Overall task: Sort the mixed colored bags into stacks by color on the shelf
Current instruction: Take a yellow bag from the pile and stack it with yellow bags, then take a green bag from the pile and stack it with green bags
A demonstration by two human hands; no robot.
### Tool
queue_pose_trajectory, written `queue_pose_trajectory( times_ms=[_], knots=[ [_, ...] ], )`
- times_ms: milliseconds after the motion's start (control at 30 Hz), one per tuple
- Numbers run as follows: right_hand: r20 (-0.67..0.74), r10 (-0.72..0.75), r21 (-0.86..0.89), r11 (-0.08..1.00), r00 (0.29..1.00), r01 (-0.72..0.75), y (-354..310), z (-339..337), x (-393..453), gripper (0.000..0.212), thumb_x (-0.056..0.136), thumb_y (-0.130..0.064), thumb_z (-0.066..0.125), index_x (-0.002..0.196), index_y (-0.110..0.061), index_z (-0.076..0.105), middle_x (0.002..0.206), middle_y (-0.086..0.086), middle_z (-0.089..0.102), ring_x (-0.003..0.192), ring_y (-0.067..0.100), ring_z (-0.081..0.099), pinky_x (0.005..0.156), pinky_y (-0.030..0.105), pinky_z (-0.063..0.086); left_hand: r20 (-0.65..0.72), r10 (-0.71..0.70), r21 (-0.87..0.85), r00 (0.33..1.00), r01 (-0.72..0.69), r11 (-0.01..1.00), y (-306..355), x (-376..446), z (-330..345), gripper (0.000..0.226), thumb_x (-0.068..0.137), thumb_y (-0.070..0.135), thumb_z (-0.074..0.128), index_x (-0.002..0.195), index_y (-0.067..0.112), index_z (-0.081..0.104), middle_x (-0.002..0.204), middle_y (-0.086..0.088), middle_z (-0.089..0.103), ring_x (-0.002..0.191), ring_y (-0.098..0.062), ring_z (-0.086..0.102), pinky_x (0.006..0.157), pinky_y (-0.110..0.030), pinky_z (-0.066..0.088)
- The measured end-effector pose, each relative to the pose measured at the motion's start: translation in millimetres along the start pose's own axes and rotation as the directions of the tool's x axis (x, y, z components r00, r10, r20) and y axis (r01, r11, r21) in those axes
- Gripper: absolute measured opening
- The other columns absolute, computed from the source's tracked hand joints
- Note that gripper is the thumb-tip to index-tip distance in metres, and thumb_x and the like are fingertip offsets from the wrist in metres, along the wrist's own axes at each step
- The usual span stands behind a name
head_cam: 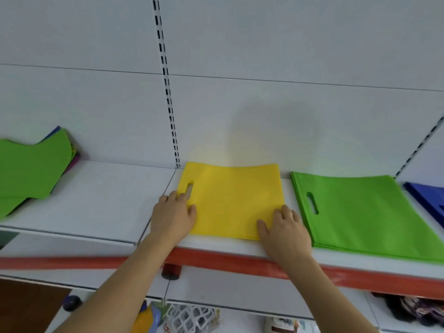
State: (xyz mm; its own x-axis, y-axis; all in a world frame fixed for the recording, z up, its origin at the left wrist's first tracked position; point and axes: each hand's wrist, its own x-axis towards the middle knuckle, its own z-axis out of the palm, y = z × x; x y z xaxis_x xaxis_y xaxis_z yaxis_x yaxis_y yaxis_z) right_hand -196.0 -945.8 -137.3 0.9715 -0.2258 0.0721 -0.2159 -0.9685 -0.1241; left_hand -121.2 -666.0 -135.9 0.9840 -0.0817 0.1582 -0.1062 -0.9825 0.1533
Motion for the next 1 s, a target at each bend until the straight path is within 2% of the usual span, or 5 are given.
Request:
queue_pose_trajectory(
  times_ms=[133, 233, 400, 700, 1000],
  knots=[
    [-0.047, -0.013, -0.016, 1.0, 0.999, 0.012, -4, -4, 0, 0.076, 0.103, -0.065, 0.032, 0.154, -0.01, 0.043, 0.169, 0.015, 0.027, 0.156, 0.036, 0.022, 0.122, 0.048, 0.034, -0.037, -0.03, 0.037, 0.999, 0.032, 0.999, 4, -2, -8, 0.058, 0.102, 0.051, 0.044, 0.15, 0.019, 0.046, 0.144, -0.009, 0.051, 0.125, -0.034, 0.051, 0.094, -0.045, 0.051],
    [-0.078, -0.099, -0.017, 0.995, 0.992, 0.098, -17, -4, -1, 0.079, 0.103, -0.068, 0.03, 0.159, -0.013, 0.039, 0.172, 0.014, 0.023, 0.16, 0.035, 0.014, 0.127, 0.05, 0.026, -0.099, -0.06, 0.076, 0.993, 0.067, 0.995, -1, -12, -13, 0.063, 0.102, 0.053, 0.044, 0.151, 0.015, 0.047, 0.16, -0.015, 0.04, 0.144, -0.036, 0.038, 0.112, -0.049, 0.039],
    [-0.082, -0.253, -0.02, 0.967, 0.964, 0.252, -68, 2, -11, 0.084, 0.103, -0.071, 0.016, 0.164, -0.016, 0.033, 0.175, 0.012, 0.014, 0.163, 0.032, 0.003, 0.13, 0.05, 0.017, -0.186, -0.108, 0.099, 0.977, 0.128, 0.987, -36, -41, -25, 0.065, 0.101, 0.052, 0.044, 0.153, 0.013, 0.048, 0.163, -0.018, 0.039, 0.152, -0.039, 0.029, 0.123, -0.055, 0.025],
    [-0.112, -0.415, -0.037, 0.91, 0.903, 0.414, -212, 5, -46, 0.077, 0.106, -0.065, 0.021, 0.161, -0.015, 0.037, 0.173, 0.014, 0.02, 0.162, 0.035, 0.008, 0.129, 0.051, 0.018, -0.178, -0.279, 0.098, 0.943, 0.3, 0.949, -175, -87, -62, 0.068, 0.104, 0.056, 0.035, 0.16, 0.017, 0.039, 0.169, -0.012, 0.03, 0.157, -0.035, 0.018, 0.127, -0.053, 0.016],
    [-0.114, -0.485, 0.061, 0.868, 0.867, 0.493, -397, 30, -91, 0.074, 0.105, -0.063, 0.027, 0.156, -0.012, 0.047, 0.168, 0.017, 0.033, 0.16, 0.036, 0.018, 0.128, 0.051, 0.022, -0.162, -0.344, 0.085, 0.925, 0.36, 0.929, -345, -124, -96, 0.067, 0.105, 0.055, 0.033, 0.159, 0.017, 0.039, 0.166, -0.011, 0.034, 0.156, -0.034, 0.022, 0.127, -0.051, 0.018]
  ],
)
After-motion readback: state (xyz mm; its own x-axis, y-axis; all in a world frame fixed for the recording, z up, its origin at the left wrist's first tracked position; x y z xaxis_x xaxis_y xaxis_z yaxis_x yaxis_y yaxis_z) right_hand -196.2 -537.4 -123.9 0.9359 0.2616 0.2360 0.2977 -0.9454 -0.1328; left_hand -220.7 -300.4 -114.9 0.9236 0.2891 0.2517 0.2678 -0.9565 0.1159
